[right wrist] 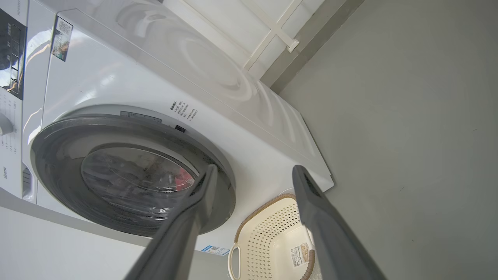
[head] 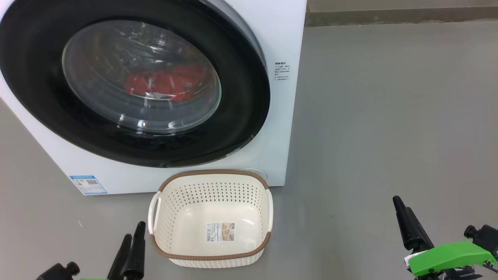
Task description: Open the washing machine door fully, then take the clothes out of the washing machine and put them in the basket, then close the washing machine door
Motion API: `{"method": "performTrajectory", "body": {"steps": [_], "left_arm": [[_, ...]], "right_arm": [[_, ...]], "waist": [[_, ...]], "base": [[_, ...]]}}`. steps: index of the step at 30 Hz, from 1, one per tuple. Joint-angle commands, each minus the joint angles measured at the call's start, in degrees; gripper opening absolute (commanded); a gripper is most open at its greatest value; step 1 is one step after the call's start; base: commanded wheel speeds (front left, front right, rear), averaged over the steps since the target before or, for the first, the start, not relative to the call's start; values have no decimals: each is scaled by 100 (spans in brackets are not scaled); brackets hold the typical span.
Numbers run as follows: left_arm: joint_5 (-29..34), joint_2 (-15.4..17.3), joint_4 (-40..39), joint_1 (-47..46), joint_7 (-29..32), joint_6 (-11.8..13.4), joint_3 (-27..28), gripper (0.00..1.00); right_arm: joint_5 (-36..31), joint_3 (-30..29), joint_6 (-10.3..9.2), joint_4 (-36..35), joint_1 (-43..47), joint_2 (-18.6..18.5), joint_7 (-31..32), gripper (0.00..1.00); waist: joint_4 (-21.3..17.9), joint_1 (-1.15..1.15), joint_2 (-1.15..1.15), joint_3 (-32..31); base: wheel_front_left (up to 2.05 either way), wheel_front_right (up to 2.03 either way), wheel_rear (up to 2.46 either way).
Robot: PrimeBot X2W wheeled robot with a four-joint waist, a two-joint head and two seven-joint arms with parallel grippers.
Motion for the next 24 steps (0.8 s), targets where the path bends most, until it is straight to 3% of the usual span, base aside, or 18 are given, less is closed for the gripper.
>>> {"method": "performTrajectory", "body": {"steps": [1,24], "left_arm": [[155,89,-196,-59,-61,26,60,100],[1724,180,-469,21,-434,161,-65,100]], "right_arm": [[-129,65,1,-181,-57,-110,-56,100],[-1409,260,2,-345,47,-189,-426,100]], "waist": [[1,0,0,0],[-4,-1,0,43]], "base": [[0,0,0],[0,0,0]]}}
